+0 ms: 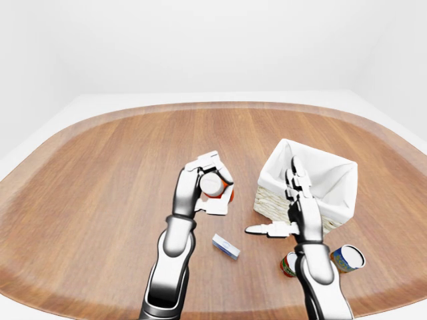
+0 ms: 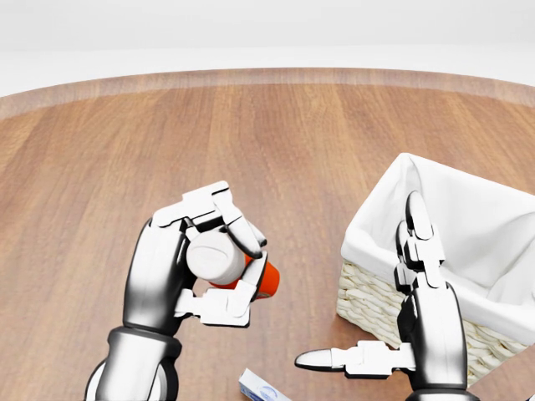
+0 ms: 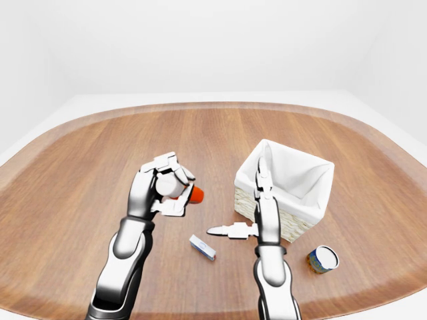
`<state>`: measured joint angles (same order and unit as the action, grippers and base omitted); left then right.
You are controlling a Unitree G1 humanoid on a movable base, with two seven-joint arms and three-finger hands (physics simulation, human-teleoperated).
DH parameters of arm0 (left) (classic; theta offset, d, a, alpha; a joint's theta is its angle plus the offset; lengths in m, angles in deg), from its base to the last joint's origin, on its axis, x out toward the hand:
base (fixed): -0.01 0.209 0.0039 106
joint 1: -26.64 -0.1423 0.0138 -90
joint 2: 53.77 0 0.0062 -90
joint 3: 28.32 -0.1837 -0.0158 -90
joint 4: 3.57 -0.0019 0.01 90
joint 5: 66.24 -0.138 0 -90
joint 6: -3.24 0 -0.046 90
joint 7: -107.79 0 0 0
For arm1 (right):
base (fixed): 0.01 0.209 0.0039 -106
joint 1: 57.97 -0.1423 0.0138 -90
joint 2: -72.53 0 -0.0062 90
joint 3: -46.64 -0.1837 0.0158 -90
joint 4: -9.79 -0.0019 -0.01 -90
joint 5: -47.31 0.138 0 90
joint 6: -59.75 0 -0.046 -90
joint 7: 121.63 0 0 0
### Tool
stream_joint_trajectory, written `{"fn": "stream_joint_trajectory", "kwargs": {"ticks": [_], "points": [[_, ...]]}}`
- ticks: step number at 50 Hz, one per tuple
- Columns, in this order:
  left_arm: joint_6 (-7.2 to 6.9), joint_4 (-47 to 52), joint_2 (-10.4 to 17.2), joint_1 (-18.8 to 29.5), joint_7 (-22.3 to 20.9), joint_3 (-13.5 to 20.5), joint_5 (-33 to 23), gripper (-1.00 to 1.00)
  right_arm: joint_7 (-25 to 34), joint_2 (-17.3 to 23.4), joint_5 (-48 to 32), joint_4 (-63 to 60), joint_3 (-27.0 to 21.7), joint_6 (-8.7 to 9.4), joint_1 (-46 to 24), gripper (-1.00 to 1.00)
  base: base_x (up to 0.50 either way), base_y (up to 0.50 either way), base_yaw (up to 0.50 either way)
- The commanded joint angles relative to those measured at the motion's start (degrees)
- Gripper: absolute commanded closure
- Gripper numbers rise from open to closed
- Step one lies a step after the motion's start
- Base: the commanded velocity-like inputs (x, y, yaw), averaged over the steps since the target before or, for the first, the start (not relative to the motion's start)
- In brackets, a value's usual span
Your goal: Pick up the ketchup, and put it in the basket.
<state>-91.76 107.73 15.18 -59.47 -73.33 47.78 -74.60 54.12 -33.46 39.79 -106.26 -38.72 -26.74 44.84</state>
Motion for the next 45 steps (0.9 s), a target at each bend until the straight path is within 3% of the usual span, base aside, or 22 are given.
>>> {"fn": "stream_joint_trajectory", "kwargs": {"ticks": [1,6,20,24,32,45], "points": [[0.00,3.5,-1.6,-0.3,3.3,-5.6,1.8,0.92,-0.2,0.0,-0.2,-0.2,0.3,-0.11,0.2,-1.00,0.00,0.00,0.00],[0.00,3.5,-2.5,-0.9,4.4,-9.6,1.0,0.92,-0.2,0.1,-0.2,-0.8,0.3,0.02,0.5,-1.00,0.00,0.00,0.00],[0.00,2.8,-4.4,-1.3,6.4,-16.5,0.1,0.92,-0.1,0.1,0.0,-2.0,0.2,0.43,0.9,-1.00,0.00,0.00,0.00],[0.00,0.0,-5.2,-0.8,5.7,-17.8,1.4,0.92,-0.1,0.1,0.0,-2.5,0.2,0.52,1.2,-1.00,0.00,0.00,0.00],[0.00,-4.3,-7.9,0.4,6.1,-21.2,-1.3,0.92,0.0,0.1,0.1,-2.4,0.0,0.49,1.1,-1.00,0.00,0.00,0.00],[0.00,-3.7,-11.4,1.8,6.3,-25.7,-4.3,0.92,0.1,0.0,0.5,-2.7,-0.7,0.69,1.0,-1.00,0.00,0.00,0.00]]}}
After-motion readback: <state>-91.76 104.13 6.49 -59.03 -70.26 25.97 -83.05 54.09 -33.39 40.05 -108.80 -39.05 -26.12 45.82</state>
